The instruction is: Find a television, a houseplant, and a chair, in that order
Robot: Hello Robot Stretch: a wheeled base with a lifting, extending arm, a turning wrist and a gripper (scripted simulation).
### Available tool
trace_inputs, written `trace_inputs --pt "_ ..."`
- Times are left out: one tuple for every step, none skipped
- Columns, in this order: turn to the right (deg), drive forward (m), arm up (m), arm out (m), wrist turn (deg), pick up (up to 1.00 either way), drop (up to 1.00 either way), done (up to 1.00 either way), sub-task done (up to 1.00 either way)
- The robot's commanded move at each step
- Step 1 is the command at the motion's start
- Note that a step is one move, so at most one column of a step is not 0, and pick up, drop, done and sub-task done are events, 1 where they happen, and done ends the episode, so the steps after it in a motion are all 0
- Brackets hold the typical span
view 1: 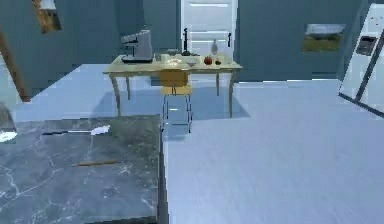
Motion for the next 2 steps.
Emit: trace_inputs --pt "21.0 0.0 0.0 0.0 0.0 0.0 0.0 0.0 0.0" --pt "0.0 0.4 0.0 0.0 0.0 0.0 0.0 0.0 0.0"
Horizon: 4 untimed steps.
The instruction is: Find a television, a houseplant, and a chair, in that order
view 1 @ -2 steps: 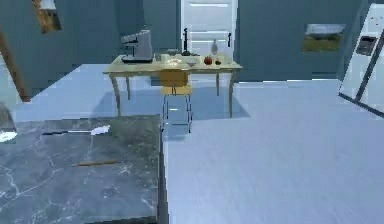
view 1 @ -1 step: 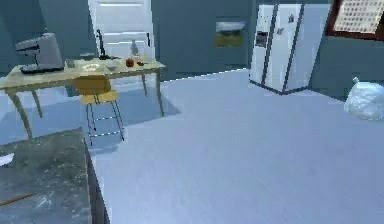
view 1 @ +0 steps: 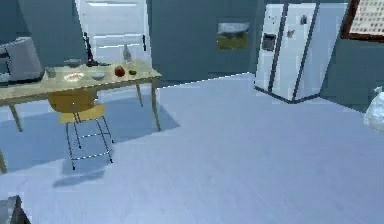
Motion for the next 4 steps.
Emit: trace_inputs --pt "-18.0 0.0 0.0 0.0 0.0 0.0 0.0 0.0 0.0" --pt "0.0 1.0 0.0 0.0 0.0 0.0 0.0 0.0 0.0" --pt "-24.0 0.0 0.0 0.0 0.0 0.0 0.0 0.0 0.0" --pt "0.0 0.0 0.0 0.0 0.0 0.0 0.0 1.0 0.0"
